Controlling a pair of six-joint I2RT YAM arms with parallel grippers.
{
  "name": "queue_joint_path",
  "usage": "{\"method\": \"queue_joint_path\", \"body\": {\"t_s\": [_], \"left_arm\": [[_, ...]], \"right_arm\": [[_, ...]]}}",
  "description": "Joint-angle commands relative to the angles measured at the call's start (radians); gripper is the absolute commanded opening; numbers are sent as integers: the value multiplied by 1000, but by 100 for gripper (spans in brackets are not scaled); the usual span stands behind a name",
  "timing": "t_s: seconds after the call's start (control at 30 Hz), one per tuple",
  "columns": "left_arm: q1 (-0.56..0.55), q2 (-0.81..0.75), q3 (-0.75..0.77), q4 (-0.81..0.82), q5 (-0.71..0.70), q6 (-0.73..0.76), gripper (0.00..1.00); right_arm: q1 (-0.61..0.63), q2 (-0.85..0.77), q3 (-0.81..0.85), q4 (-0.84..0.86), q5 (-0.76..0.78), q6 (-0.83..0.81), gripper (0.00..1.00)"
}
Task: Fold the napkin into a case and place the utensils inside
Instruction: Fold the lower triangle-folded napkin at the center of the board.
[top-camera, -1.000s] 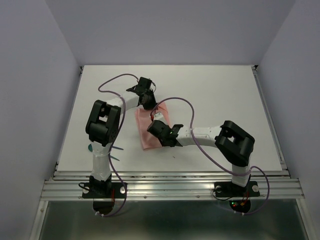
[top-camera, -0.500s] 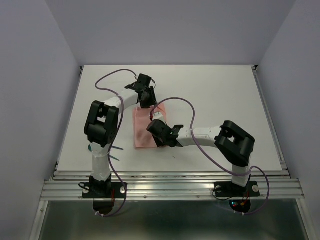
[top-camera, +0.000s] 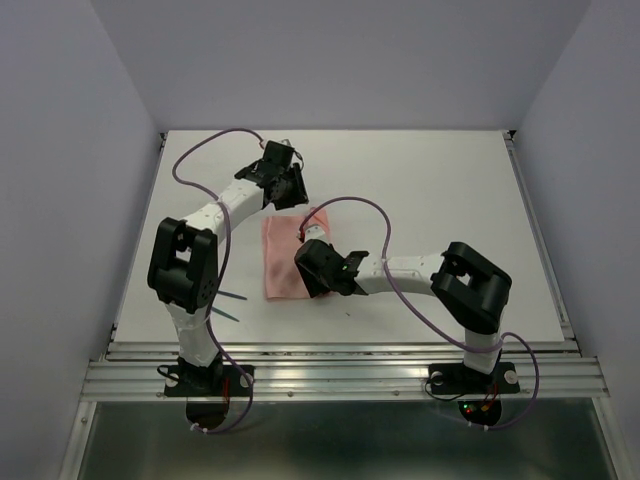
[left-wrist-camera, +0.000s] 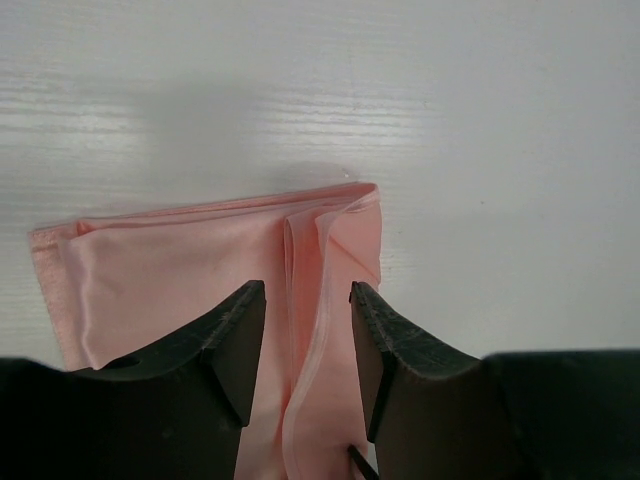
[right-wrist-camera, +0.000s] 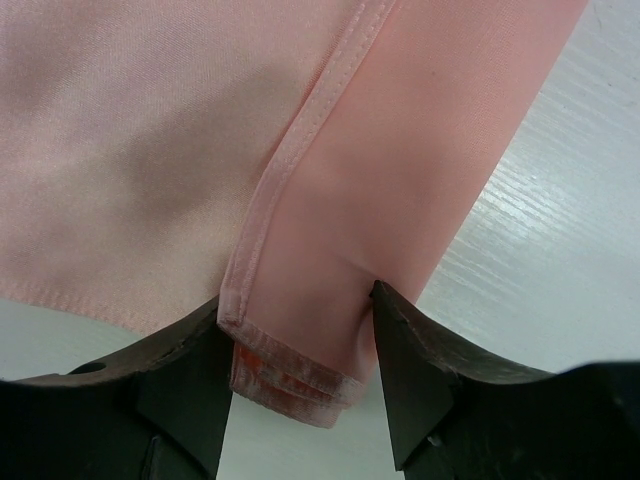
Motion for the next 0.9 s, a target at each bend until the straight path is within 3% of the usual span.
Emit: {"method": "queue_joint_path", "body": {"t_s": [0.0, 0.13, 0.2, 0.43, 0.63, 0.87], "left_arm": [[3, -76, -33, -5, -18, 7, 50], [3, -85, -51, -2, 2, 7, 49], [3, -96, -82, 23, 48, 6, 37], [-2, -73, -174, 101, 207, -2, 10], [-4, 7, -194, 135, 240, 0, 0], [-4, 71, -177, 115, 171, 7, 0]], "right_arm": [[10, -16, -29, -14, -31, 15, 59], [10, -19, -29, -14, -33, 10, 60], [10, -22, -30, -13, -31, 7, 61], [10, -25, -44, -2, -36, 2, 61], [10, -35, -45, -2, -31, -5, 61], [10, -87, -53, -2, -33, -13, 62]]}}
